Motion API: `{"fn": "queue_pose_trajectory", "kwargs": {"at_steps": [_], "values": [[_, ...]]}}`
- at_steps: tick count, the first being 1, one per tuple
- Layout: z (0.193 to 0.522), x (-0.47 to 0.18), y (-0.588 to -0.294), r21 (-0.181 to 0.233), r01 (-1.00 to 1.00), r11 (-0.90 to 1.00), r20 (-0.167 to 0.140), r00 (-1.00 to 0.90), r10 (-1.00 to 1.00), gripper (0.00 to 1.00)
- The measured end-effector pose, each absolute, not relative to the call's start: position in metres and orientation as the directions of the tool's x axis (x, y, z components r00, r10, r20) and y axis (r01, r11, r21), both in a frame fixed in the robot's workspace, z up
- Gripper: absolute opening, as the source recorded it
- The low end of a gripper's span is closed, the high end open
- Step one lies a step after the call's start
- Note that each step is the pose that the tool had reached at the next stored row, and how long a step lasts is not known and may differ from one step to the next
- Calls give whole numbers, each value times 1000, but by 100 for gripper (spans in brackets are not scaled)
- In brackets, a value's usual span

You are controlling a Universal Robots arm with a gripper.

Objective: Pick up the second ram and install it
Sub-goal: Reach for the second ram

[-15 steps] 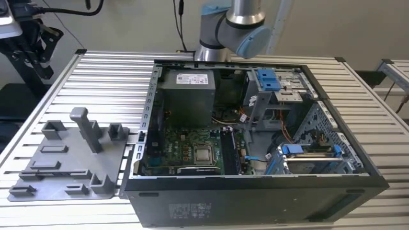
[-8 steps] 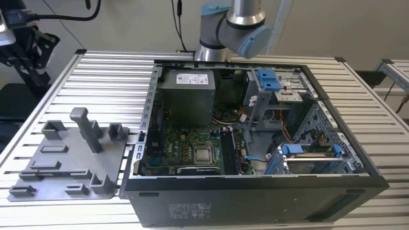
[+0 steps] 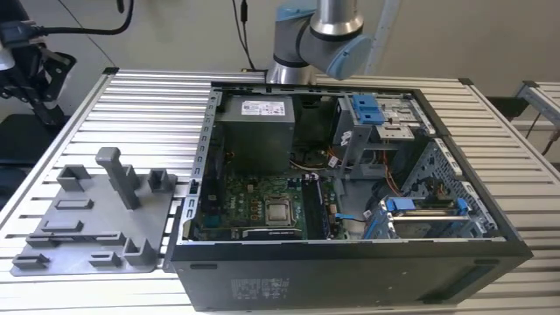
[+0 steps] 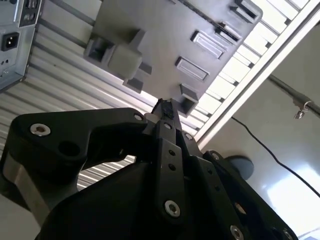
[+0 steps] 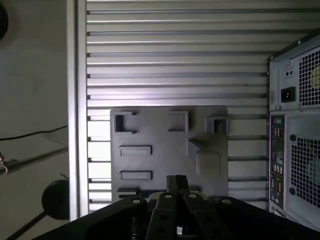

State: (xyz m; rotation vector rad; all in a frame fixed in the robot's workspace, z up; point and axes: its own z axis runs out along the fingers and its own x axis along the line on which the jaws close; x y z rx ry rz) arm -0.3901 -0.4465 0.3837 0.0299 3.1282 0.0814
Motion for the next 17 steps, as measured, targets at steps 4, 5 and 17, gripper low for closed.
{"fn": "queue_pose_trajectory", "kwargs": {"at_steps": [4,5,17], "values": [[383,-392,-450,52,2,999,-12,-1000,3,11],[382,-393,-452,52,-1,999,-12,-1000,0,11],[378,-395,-474,52,-28,998,-12,-1000,-28,11]]}}
